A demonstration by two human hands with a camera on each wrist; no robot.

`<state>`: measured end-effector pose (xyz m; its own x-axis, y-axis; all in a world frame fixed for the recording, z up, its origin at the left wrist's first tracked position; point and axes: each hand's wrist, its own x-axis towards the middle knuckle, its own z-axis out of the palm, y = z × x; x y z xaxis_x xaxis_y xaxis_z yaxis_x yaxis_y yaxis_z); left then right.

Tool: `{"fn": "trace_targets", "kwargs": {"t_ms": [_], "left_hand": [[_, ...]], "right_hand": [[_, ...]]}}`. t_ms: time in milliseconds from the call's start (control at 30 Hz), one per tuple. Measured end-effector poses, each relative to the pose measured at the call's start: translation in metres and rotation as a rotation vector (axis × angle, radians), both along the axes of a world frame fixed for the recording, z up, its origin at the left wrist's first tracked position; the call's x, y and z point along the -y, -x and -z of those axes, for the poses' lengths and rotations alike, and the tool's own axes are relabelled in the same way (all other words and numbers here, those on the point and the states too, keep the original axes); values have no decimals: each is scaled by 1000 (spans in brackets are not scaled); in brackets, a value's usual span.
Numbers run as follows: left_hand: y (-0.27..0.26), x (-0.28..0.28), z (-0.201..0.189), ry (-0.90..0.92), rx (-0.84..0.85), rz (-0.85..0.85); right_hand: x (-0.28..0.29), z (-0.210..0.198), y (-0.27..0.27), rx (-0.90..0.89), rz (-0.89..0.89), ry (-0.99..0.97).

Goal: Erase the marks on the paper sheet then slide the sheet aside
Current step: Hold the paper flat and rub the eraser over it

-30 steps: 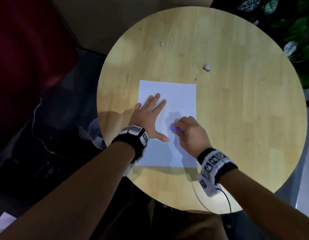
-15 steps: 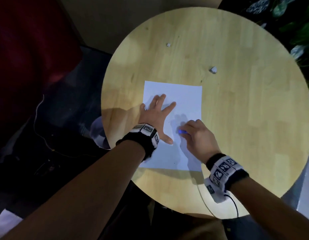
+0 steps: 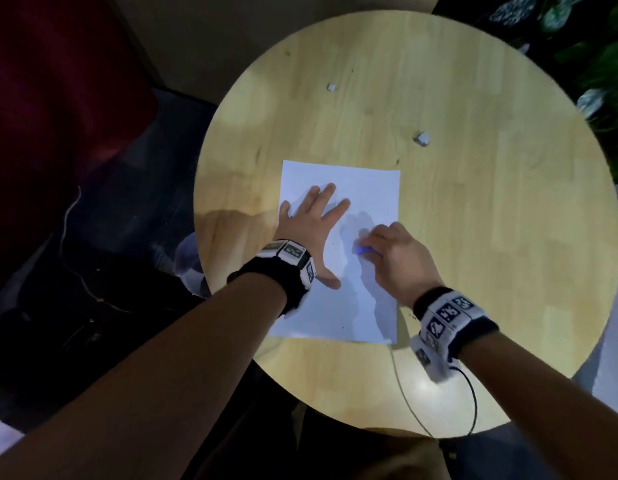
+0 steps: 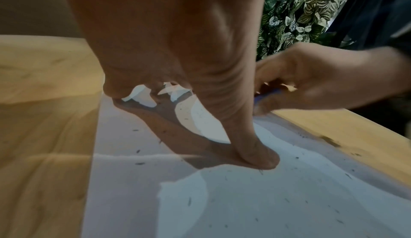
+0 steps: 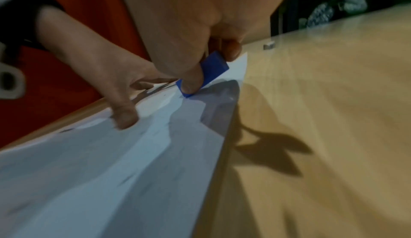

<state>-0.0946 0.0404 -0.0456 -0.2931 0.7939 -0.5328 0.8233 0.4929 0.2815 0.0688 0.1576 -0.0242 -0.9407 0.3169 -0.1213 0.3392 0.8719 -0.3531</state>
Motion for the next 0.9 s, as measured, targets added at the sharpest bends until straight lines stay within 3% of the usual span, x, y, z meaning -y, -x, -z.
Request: {"fn": "trace_targets", "kwargs": {"t_ms": [167, 267, 400, 467, 600, 800, 900], "left_hand": [[1, -2, -3, 43, 5, 15], [-2, -1, -4, 37, 5, 4], [0, -2, -5, 28, -20, 11], [0, -2, -5, 36, -21, 16], [-1, -3, -4, 50, -27, 23], [-7, -9, -14, 106, -23, 50], [-11, -13, -16, 116, -24, 74]], "right_hand": [[-37, 15, 61, -17, 216, -49], [-10, 10, 23, -33, 180, 0], [13, -3, -28, 7, -1, 67], [-6, 3, -5, 4, 16, 17], [-33, 14, 41, -9, 215, -79], [23, 0, -49, -1, 115, 21], [15, 3, -58, -12, 160, 129]]}}
